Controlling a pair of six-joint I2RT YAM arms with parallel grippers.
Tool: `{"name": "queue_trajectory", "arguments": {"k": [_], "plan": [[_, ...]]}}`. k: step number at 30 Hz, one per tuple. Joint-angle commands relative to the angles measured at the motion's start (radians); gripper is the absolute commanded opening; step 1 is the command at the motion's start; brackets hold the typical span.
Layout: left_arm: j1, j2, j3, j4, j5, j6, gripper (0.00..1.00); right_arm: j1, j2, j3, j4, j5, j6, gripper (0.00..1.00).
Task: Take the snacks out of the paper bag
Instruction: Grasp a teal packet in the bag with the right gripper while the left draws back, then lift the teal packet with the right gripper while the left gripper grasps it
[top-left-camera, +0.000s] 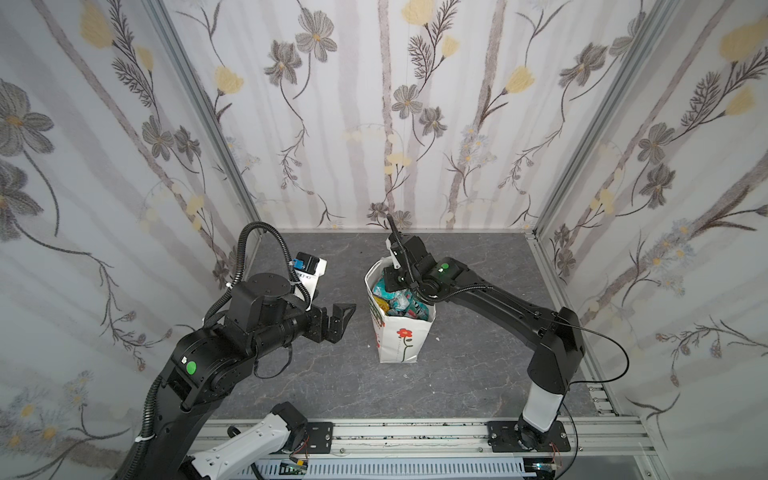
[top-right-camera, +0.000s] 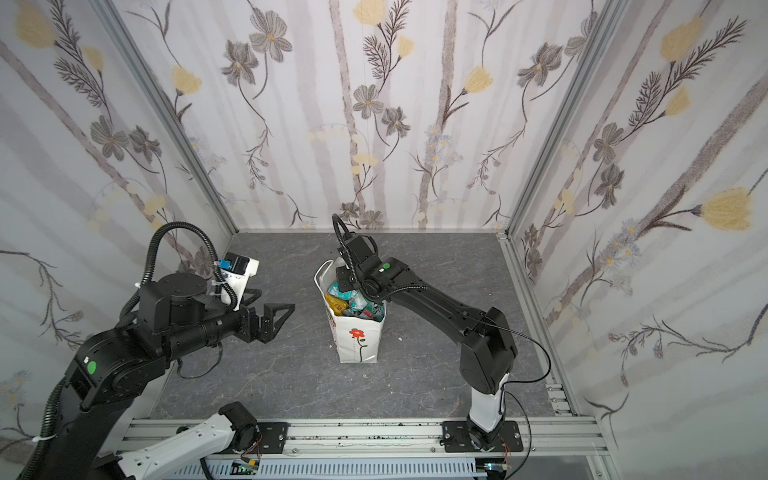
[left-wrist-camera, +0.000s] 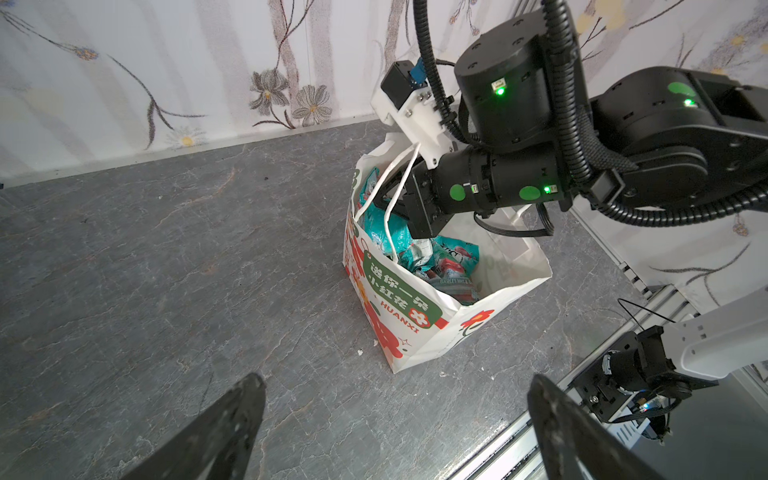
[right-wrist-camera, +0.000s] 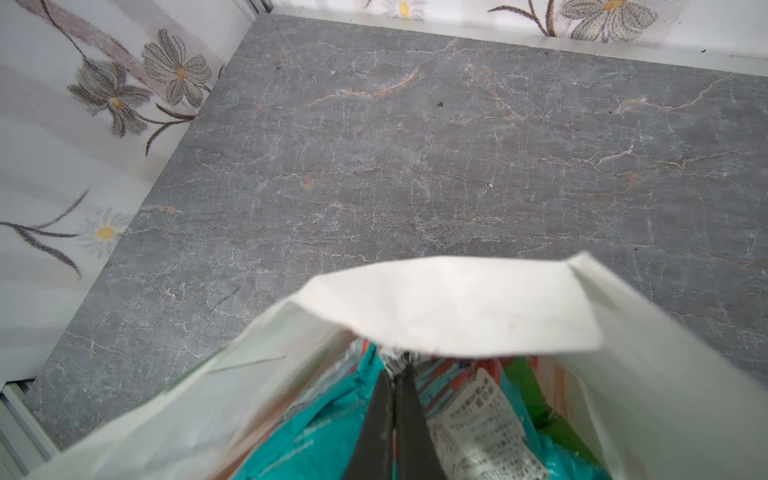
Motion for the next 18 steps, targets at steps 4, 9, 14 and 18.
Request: {"name": "queue_trajectory", "arguments": {"k": [4,9,14,18], "plan": [[0.0,0.003,0.011,0.025,-0.003,-0.011,1.0,0.0,-0.061,-0.017,0.062,0.006,0.011,0.0],[0.001,0.003,0.015,0.027,-0.002,-0.018,1.0,0.002,-0.118,-0.028,0.073,0.018,0.014,0.0],[-0.001,0.01,0.027,0.037,0.009,-0.03,1.0,0.011,-0.181,-0.029,0.074,0.039,0.013,0.0],[0.0,0.017,0.037,0.056,0.03,-0.04,1.0,0.022,-0.243,-0.03,0.077,0.071,0.006,0.0]]}}
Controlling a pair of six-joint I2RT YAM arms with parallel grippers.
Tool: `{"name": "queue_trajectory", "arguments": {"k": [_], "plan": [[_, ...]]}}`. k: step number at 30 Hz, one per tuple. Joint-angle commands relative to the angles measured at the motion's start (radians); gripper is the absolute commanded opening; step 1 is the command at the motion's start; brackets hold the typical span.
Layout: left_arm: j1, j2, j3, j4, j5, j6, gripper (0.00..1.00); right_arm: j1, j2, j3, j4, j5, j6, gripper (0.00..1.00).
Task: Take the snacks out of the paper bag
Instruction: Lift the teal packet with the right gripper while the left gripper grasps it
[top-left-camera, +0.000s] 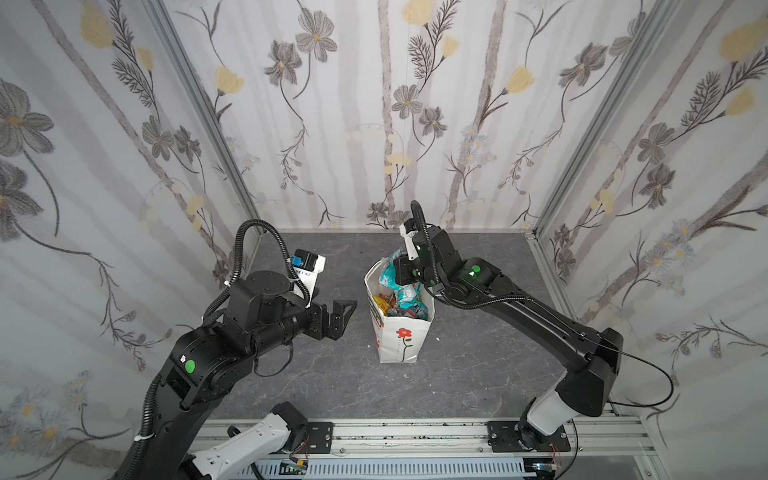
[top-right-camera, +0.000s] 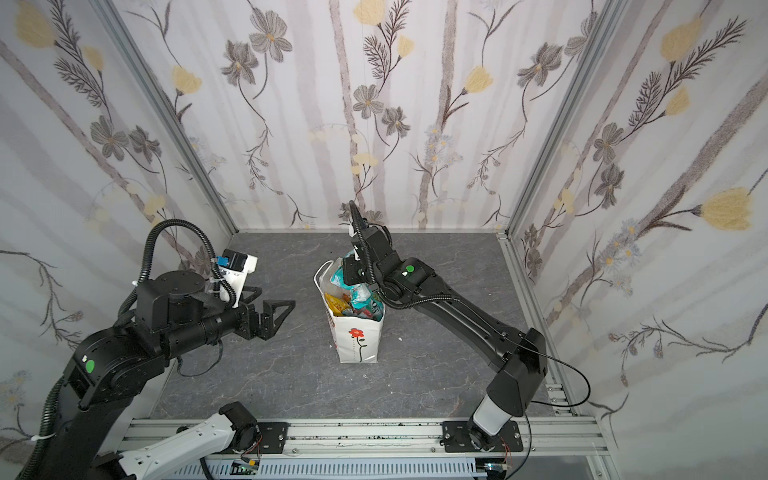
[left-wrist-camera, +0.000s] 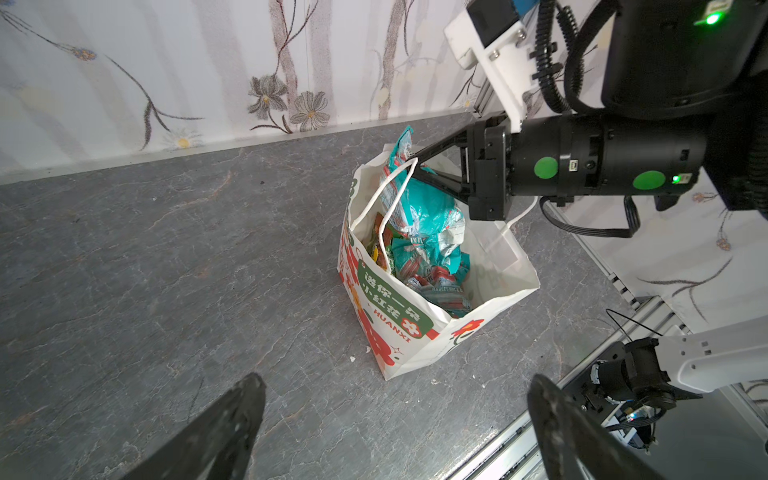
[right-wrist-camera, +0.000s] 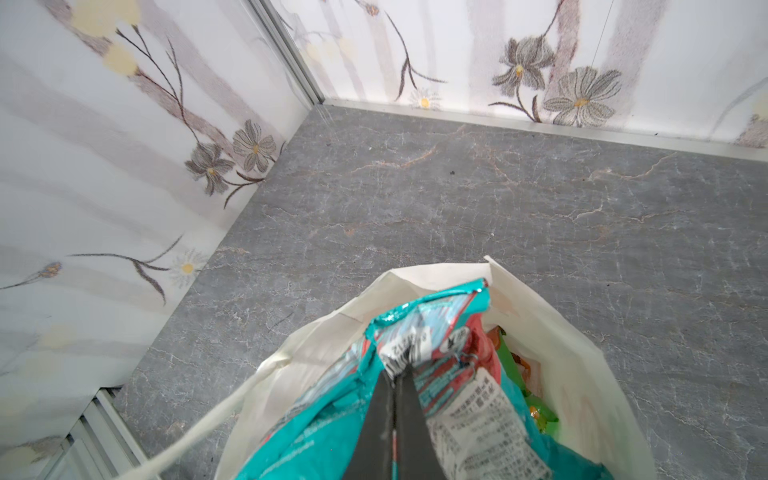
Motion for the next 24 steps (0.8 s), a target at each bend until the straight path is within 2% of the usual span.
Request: {"name": "queue_trajectory", "arguments": {"k": [1,11,17,21,24], "plan": [[0.0,0.005,0.014,0.049,0.02,-0.014,1.0,0.008,-0.05,-0.004,0.064,0.054,0.002,0.0],[0.0,0.028,0.016,0.2,0.099,-0.036,1.0,0.068,-0.269,-0.09,0.185,0.105,-0.003,0.0],[0.0,0.052,0.0,0.394,0.174,-0.098,1.0,0.091,-0.403,-0.208,0.355,0.058,0.028,0.0],[0.0,0.088,-0.015,0.511,0.249,-0.147,1.0,0.098,-0.439,-0.243,0.414,0.01,0.048,0.0],[-0.001,0.12,-0.037,0.604,0.344,-0.185,1.0,0.102,-0.441,-0.245,0.419,0.01,0.051,0.0]]}}
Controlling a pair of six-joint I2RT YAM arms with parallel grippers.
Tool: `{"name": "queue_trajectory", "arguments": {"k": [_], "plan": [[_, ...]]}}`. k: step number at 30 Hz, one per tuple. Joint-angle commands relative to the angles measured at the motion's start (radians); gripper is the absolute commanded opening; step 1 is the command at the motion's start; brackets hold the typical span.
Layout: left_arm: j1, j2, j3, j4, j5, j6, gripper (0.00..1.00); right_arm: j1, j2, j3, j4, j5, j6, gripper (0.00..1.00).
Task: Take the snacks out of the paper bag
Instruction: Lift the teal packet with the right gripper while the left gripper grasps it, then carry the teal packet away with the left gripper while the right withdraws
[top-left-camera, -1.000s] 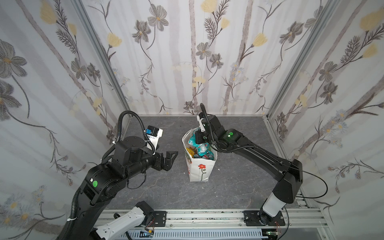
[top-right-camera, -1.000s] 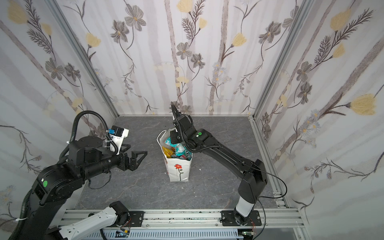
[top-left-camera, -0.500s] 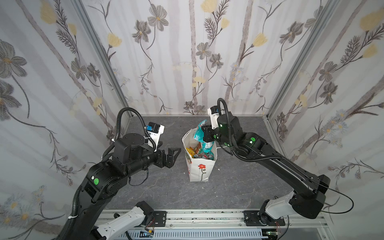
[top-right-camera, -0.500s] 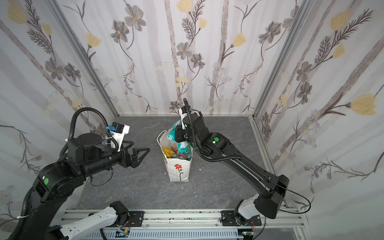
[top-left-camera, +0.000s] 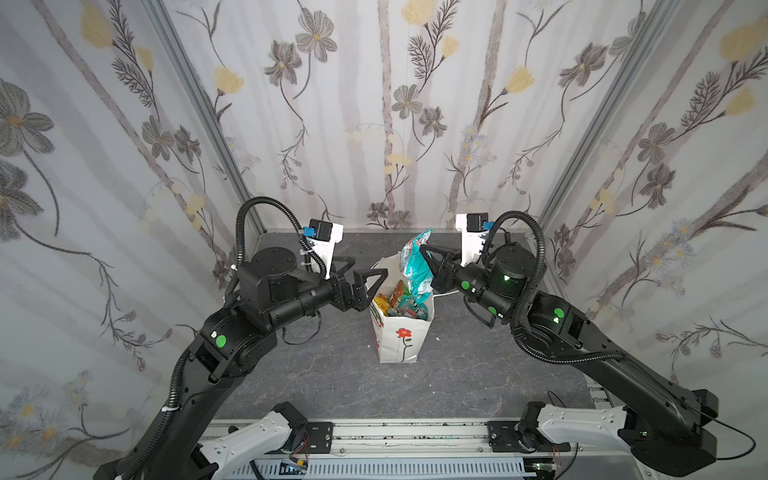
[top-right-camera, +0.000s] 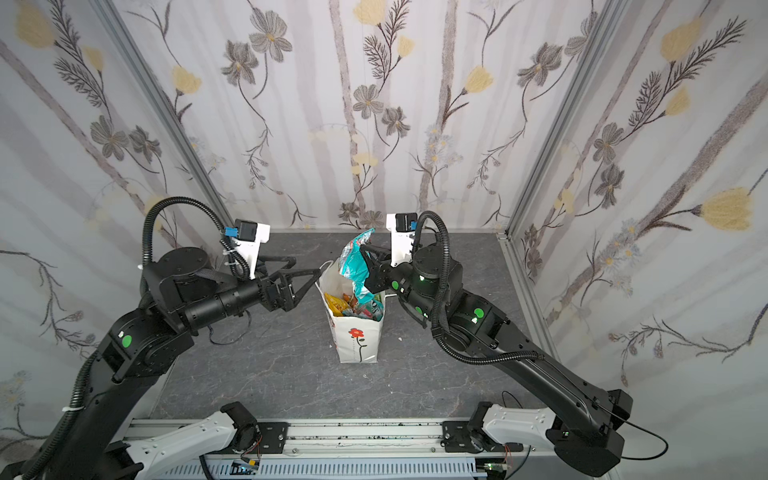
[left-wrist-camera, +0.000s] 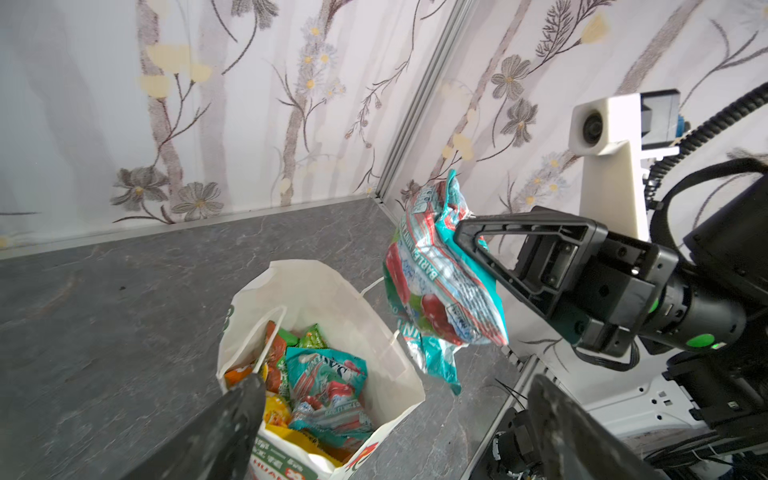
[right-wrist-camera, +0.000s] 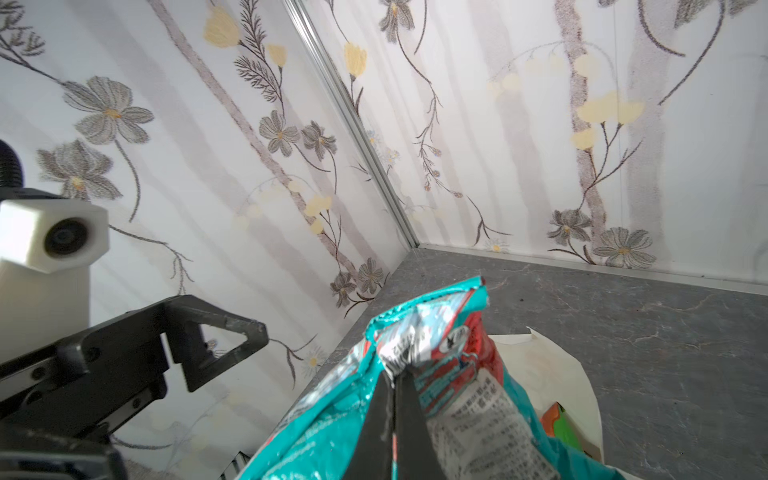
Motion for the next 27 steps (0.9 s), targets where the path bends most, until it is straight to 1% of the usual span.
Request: {"name": "queue_trajectory", "arguments": {"k": [1,3,7,8,9,15,18,21,24,25,27], "plan": [[0.001,0.025,-0.016,0.193,0.151,-0.066,1.0,0.005,0.0,-0.001,0.108,-0.02,0.022,0.0],[-0.001,0.044,-0.05,0.246,0.205,-0.09,1.0,0.006,0.003,-0.003,0.114,-0.024,0.024,0.0],[-0.002,0.071,-0.065,0.258,0.198,-0.082,1.0,0.012,0.012,-0.002,0.13,-0.031,0.025,0.0],[0.0,0.073,-0.071,0.262,0.195,-0.08,0.99,0.012,0.014,-0.002,0.132,-0.032,0.025,0.0],[-0.001,0.079,-0.078,0.269,0.199,-0.079,0.97,0.013,0.017,-0.002,0.136,-0.034,0.026,0.0],[0.0,0.121,-0.074,0.259,0.218,-0.091,0.71,0.021,0.033,0.002,0.133,-0.03,0.028,0.0],[0.0,0.128,-0.074,0.262,0.214,-0.092,0.53,0.024,0.034,0.001,0.126,-0.03,0.028,0.0],[0.0,0.125,-0.079,0.263,0.199,-0.087,0.39,0.03,0.033,0.0,0.116,-0.031,0.028,0.01],[0.0,0.125,-0.075,0.265,0.19,-0.085,0.26,0.037,0.031,-0.001,0.111,-0.03,0.029,0.08],[-0.001,0.127,-0.07,0.259,0.187,-0.087,0.22,0.039,0.031,-0.001,0.11,-0.024,0.031,0.12],[0.0,0.126,-0.057,0.247,0.178,-0.083,0.13,0.043,0.025,0.0,0.11,-0.016,0.034,0.18]]}}
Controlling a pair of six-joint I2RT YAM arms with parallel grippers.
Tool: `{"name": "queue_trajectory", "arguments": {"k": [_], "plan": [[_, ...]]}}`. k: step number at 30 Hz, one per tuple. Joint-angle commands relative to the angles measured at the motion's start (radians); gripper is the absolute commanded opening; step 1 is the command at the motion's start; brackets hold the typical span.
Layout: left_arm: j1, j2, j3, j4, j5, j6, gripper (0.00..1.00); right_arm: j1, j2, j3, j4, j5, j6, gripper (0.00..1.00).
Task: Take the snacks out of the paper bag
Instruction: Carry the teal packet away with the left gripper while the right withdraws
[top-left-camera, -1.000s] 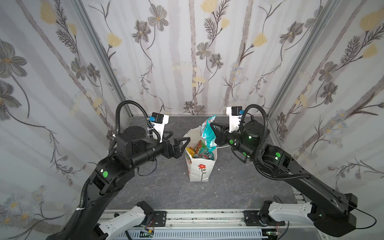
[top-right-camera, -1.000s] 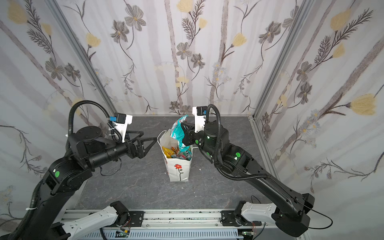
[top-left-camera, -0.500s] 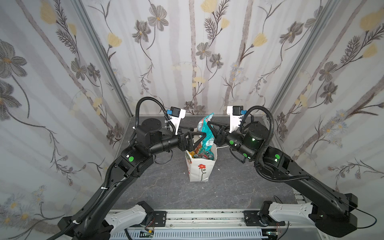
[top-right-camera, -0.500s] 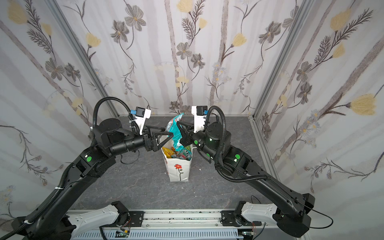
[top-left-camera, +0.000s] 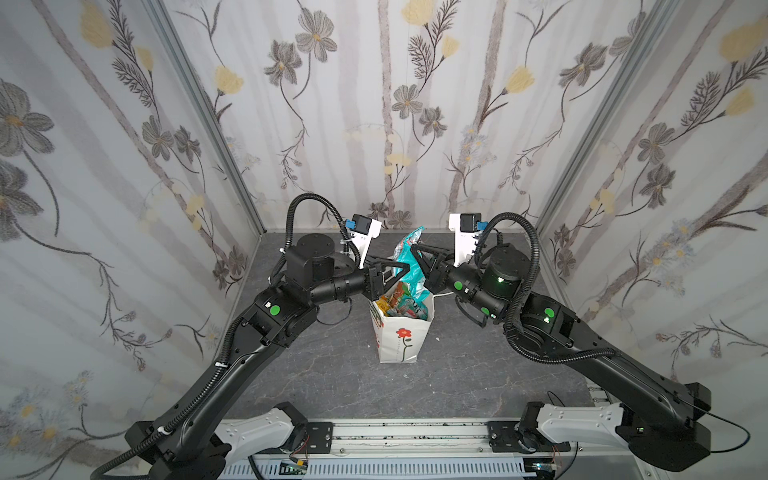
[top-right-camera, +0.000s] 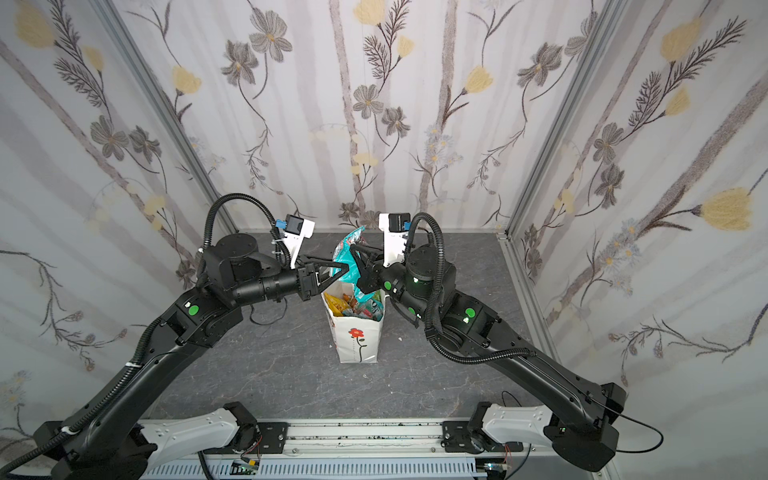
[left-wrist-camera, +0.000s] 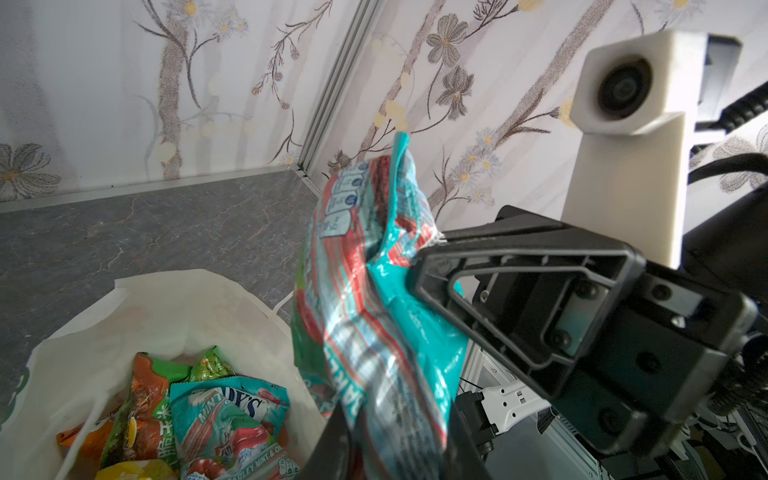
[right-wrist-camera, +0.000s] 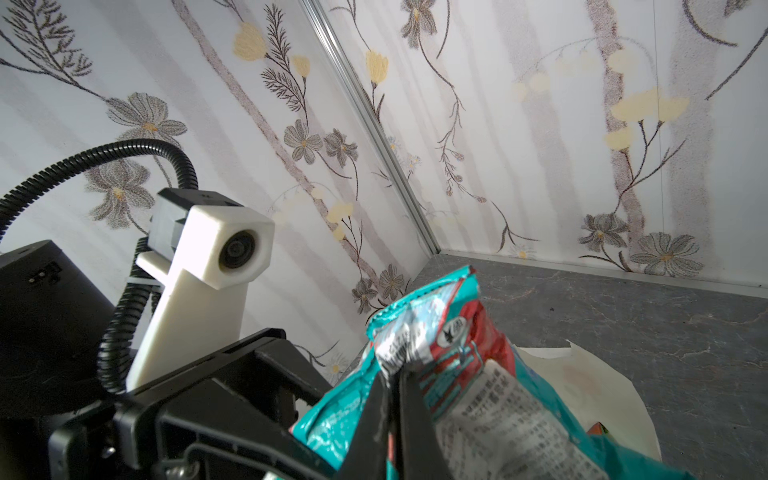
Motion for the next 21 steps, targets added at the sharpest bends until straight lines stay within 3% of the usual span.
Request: {"name": "queue_trajectory", "arguments": {"k": [1,3,7,13,18,21], "plan": [[0.001,0.0,0.025,0.035,-0.032,0.002,0.08,0.009,-0.006,0.002,0.054,-0.017,0.014,0.2],[0.001,-0.003,0.037,0.031,-0.043,0.01,0.0,0.014,-0.013,0.004,0.056,-0.014,0.014,0.25],[0.002,0.005,0.091,0.007,-0.068,0.029,0.0,0.017,-0.042,0.006,0.052,0.018,0.019,0.41],[0.014,0.007,0.149,-0.027,-0.231,0.043,0.0,0.018,-0.133,-0.053,0.093,0.074,0.008,0.6],[0.096,0.027,0.18,-0.027,-0.326,-0.002,0.0,0.017,-0.234,-0.184,0.191,0.115,0.004,0.78],[0.187,0.051,0.196,-0.037,-0.317,-0.086,0.0,0.017,-0.276,-0.243,0.198,0.149,0.005,0.85]]}}
